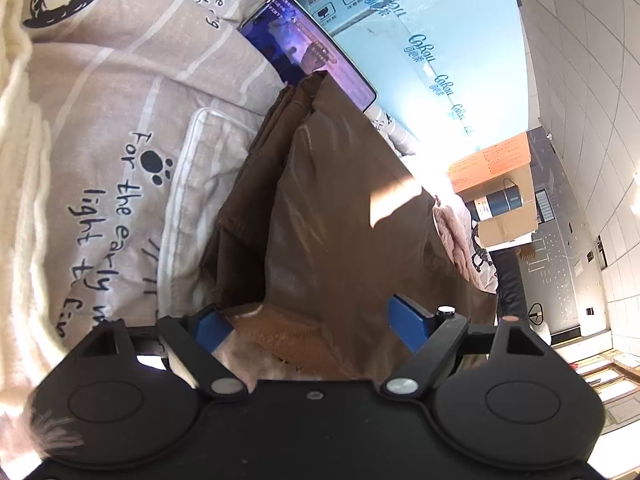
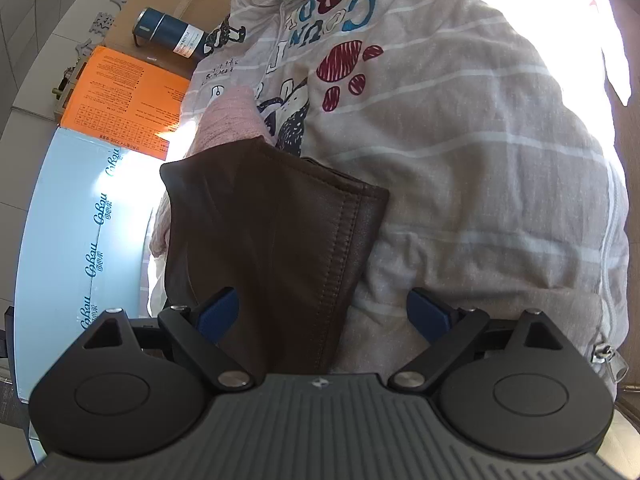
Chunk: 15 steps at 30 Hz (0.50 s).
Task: Fold clothes
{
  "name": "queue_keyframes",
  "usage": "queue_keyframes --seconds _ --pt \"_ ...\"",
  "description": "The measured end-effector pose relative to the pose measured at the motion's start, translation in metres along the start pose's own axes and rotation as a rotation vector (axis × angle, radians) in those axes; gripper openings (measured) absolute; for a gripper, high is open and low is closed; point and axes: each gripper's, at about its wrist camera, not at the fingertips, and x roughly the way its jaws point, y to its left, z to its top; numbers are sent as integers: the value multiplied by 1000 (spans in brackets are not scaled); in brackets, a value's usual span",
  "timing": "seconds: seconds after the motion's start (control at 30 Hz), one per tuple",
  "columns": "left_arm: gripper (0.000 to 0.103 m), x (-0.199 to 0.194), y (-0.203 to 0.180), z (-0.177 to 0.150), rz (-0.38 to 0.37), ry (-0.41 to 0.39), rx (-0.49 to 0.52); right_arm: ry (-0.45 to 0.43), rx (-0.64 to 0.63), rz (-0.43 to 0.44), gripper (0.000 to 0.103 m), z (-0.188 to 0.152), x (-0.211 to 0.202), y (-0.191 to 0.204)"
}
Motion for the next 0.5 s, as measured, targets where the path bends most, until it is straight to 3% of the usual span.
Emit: queue_keyframes --seconds 0.1,0.23,0.3,0.33,0.37,0.5 --pt "47 7 -1 0 48 -6 36 -41 -4 -4 91 3 8 4" --pt "32 7 2 1 77 -6 73 -96 -59 -53 89 7 17 16" --pt "28 6 2 1 68 -4 76 -132 -88 -117 59 5 19 22" --pt "26 3 -1 0 58 -9 92 -124 -90 -129 34 6 20 22" --pt "26 0 -4 0 48 -15 110 -110 -88 -135 19 6 21 21" --pt "24 -15 -16 -1 13 -34 169 -136 -113 -96 13 3 5 24"
